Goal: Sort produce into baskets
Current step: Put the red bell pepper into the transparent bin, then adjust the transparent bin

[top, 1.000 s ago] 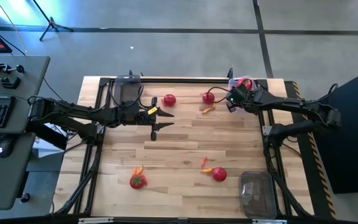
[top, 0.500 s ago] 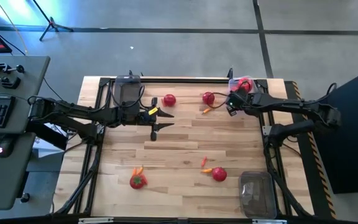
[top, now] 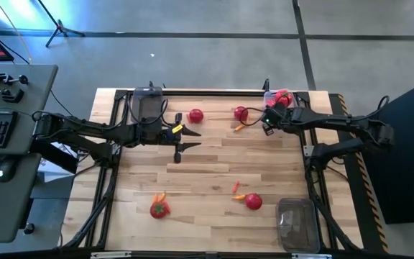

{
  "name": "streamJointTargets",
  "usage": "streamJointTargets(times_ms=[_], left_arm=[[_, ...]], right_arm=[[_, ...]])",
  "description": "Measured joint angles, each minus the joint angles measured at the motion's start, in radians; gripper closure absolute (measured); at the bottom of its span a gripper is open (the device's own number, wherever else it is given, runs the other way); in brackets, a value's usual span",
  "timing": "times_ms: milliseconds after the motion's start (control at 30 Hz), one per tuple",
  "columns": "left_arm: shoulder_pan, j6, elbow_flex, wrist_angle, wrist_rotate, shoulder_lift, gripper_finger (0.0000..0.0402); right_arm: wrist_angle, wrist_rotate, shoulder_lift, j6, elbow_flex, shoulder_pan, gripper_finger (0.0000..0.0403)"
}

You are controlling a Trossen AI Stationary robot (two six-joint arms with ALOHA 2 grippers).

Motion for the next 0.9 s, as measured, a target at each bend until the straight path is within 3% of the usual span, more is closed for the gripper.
streamJointTargets(times_ms=[367,633,900], left_arm=[[0.000,0.000,0.000,-0.009,0.000,0.000,0.0273],[0.000,-0.001,0.000,-0.008,0.000,0.000,0.0273],[0.000,-0.001,0.000,-0.007,0.000,0.000,0.0273]], right_arm=[[-0.055,0.080,-0.030,-0.013,0.063,0.096,0.0403],[-0.174,-0.025,-0.035,-0.063,0.041,0.154,0.0403],[-0.155,-0.096,-0.034,-0.109,-0.032,0.113,0.0403]])
